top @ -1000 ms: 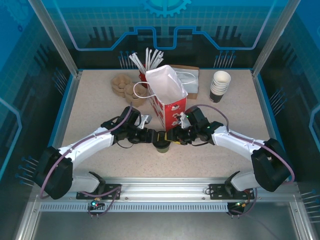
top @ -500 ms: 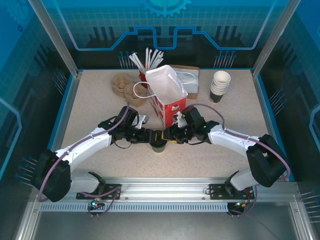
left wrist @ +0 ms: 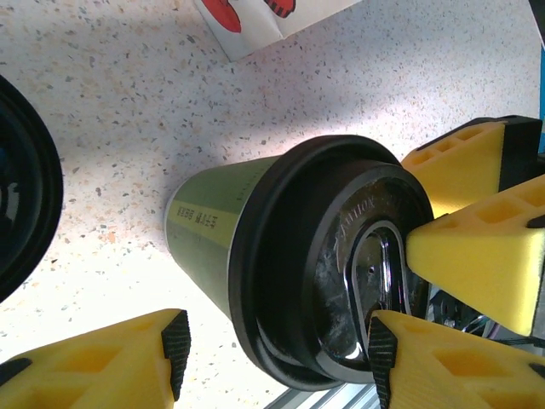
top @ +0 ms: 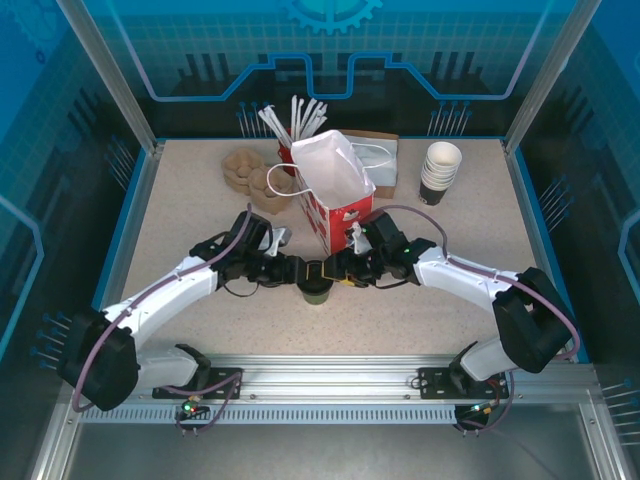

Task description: Pack the takeout coffee

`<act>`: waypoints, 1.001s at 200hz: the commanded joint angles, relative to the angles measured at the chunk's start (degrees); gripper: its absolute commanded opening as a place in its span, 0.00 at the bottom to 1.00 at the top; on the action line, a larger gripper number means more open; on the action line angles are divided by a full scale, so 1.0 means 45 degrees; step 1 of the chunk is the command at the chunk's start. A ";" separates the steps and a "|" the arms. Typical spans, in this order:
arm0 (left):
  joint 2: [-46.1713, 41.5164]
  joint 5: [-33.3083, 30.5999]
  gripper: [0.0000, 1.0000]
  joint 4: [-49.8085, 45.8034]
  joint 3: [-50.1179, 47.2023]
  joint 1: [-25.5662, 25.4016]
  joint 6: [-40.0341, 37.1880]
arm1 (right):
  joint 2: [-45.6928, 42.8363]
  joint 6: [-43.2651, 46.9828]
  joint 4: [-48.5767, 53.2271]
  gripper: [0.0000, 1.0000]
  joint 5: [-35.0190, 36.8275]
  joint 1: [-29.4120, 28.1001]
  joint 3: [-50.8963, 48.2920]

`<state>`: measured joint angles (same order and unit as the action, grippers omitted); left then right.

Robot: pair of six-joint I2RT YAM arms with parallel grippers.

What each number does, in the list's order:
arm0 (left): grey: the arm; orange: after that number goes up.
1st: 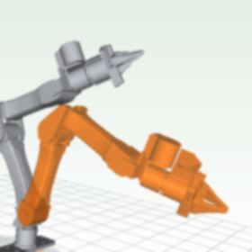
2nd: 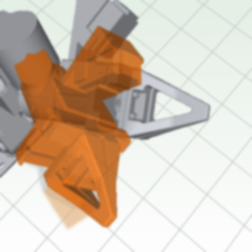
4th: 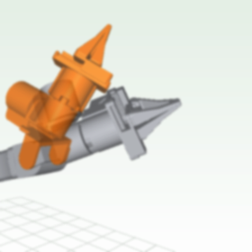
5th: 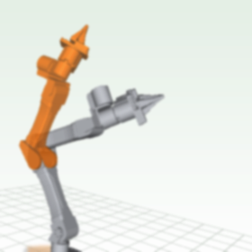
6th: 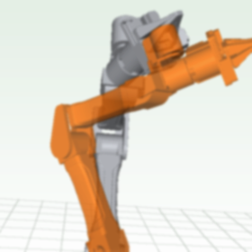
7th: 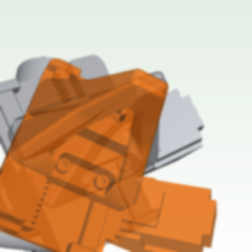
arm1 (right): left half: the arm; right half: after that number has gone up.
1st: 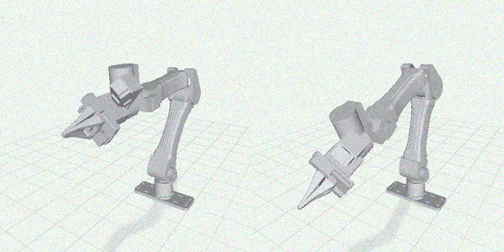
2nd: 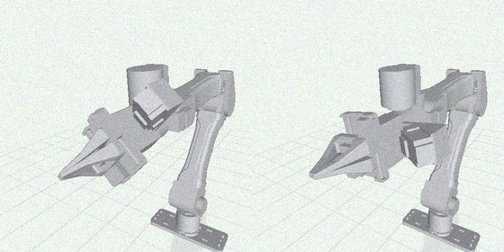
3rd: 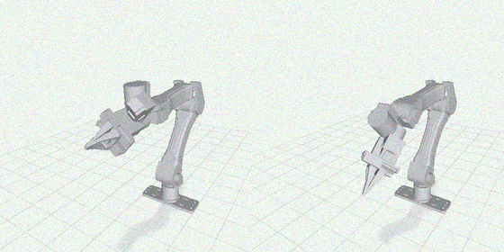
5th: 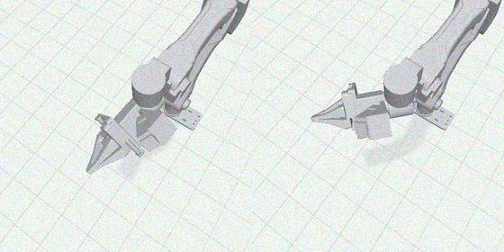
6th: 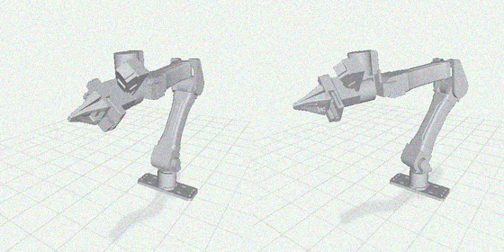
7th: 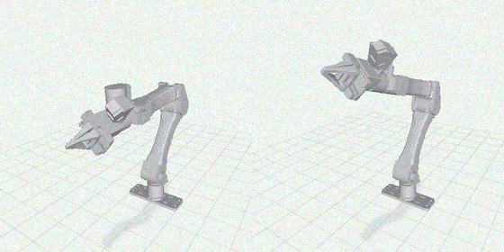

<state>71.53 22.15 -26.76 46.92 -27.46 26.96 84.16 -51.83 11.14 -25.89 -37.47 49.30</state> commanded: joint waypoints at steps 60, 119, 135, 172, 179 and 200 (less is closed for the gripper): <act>-0.1278 -0.1263 0.60 -0.0962 0.1235 0.0708 0.0041 | -0.1046 0.1006 0.2715 0.55 0.0965 -0.0178 0.1170; -0.1657 -0.1428 0.60 -0.0955 0.1606 0.1381 0.0203 | -0.1338 0.1372 0.3203 0.56 0.1090 0.0016 0.1318; -0.1584 -0.1249 0.60 -0.0886 0.1577 0.1376 0.0259 | -0.1224 0.1327 0.3069 0.56 0.1110 0.0055 0.1101; -0.1367 -0.0334 0.60 -0.0539 0.1003 0.1191 0.0455 | -0.1442 0.1396 0.3171 0.56 0.1262 0.0046 0.0807; -0.1394 -0.0369 0.60 -0.0400 0.0812 0.1012 0.0498 | -0.1510 0.1442 0.3253 0.56 0.1332 0.0056 0.0773; -0.1274 -0.0411 0.61 -0.0039 0.0313 0.0328 0.0775 | -0.1704 0.1516 0.3365 0.55 0.1409 0.0071 0.0527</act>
<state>64.97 18.33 -28.25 51.03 -23.11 28.53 78.30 -46.41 24.12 -20.73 -37.45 53.12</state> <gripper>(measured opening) 0.604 0.556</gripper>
